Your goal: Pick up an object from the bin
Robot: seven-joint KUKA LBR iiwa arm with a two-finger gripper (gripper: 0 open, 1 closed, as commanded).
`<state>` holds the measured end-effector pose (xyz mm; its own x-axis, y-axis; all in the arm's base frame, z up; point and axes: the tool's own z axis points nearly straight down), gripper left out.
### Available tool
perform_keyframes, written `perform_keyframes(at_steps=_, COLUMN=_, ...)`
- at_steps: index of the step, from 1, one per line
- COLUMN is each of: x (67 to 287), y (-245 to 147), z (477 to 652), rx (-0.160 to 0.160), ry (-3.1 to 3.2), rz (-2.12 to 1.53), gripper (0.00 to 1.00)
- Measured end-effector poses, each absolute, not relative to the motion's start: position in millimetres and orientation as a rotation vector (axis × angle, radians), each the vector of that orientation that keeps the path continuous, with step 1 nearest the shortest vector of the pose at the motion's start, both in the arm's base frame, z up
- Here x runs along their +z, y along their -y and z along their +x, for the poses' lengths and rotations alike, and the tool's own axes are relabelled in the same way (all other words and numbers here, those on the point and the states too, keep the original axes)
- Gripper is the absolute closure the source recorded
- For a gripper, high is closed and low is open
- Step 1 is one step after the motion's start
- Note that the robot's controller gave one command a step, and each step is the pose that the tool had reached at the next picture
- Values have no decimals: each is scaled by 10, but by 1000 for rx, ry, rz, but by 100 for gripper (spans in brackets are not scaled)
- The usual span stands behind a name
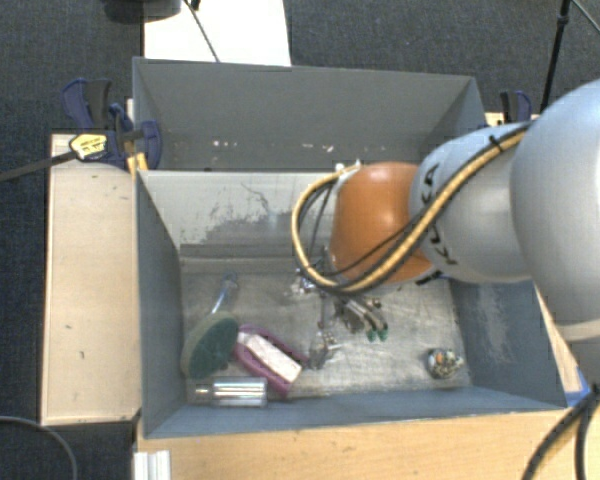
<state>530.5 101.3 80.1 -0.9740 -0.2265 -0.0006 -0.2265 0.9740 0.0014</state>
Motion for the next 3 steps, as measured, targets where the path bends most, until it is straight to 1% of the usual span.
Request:
perform_keyframes(at_steps=1, x=1542, y=-1683, z=5021, rx=6, ry=-3071, rz=-623, gripper=0)
perform_keyframes(at_steps=2, x=1012, y=-1962, z=5159, rx=-3, ry=-2899, rz=-1182, gripper=0)
perform_keyframes(at_steps=3, x=999, y=-1991, z=5162, rx=5, ry=-2888, rz=-1178, gripper=100)
